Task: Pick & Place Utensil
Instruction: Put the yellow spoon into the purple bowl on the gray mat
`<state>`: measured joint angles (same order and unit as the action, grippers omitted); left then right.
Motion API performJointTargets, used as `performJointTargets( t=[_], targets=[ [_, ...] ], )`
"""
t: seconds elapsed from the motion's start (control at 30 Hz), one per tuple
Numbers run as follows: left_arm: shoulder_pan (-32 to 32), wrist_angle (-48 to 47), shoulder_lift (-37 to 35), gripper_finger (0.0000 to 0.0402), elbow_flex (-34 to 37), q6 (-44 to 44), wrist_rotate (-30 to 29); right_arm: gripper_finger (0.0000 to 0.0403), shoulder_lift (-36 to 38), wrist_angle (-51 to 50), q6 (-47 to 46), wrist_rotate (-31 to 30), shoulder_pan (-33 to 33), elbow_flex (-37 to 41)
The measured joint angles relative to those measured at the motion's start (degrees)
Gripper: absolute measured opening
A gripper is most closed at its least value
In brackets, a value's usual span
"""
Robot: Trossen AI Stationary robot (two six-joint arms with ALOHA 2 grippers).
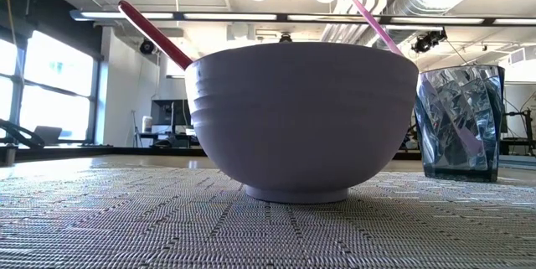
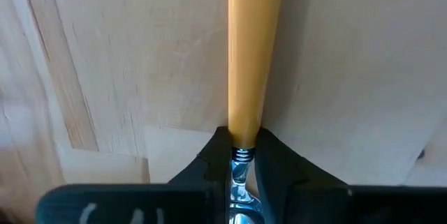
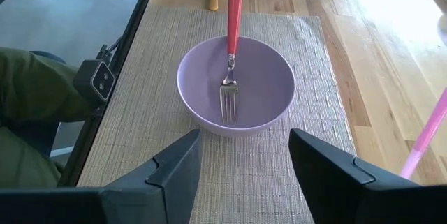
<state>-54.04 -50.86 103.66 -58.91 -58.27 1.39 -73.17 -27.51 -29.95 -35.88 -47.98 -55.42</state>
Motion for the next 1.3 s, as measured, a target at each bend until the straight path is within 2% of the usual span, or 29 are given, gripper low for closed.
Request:
performJointTargets(
  t=[0.2,0.3,0.4,0.63,0.8,0.93,1.17,1.23,1.3],
  targets=[
    [0.0,-4.2,0.5,0.0054,-3.2,-2.7,-0.3,0.0209,0.0,0.0,0.0,0.0,0.0,0.0],
    [0.0,-7.6,0.8,0.0053,-5.9,-1.3,-4.6,0.0209,0.0,0.0,0.0,0.0,0.0,0.0],
    [0.4,-8.2,0.6,0.0045,-8.8,-0.3,-6.4,0.0209,0.0,0.0,0.0,-0.1,0.0,0.0],
    [0.9,-9.9,0.2,0.0043,-12.3,-0.1,-5.2,0.0209,0.0,0.0,0.0,-0.4,0.0,0.0],
    [0.8,-15.5,0.2,0.0043,-19.0,0.2,-5.5,0.0209,0.0,0.1,0.0,-0.4,0.0,0.0],
    [0.8,-18.1,0.2,0.0043,-27.3,3.9,-11.5,0.0209,0.0,0.1,0.0,-0.6,0.0,0.0],
    [2.4,-14.8,0.0,0.0043,-41.3,18.6,-33.4,0.0209,0.0,0.9,0.0,-0.7,0.0,0.0],
    [4.4,-11.4,0.0,0.0044,-43.9,24.4,-36.2,0.0209,0.0,1.2,0.0,-0.7,0.0,0.0],
    [7.2,-6.8,0.0,0.0046,-45.2,31.5,-36.8,0.0209,0.0,1.5,0.0,-0.9,0.0,0.0]
  ],
)
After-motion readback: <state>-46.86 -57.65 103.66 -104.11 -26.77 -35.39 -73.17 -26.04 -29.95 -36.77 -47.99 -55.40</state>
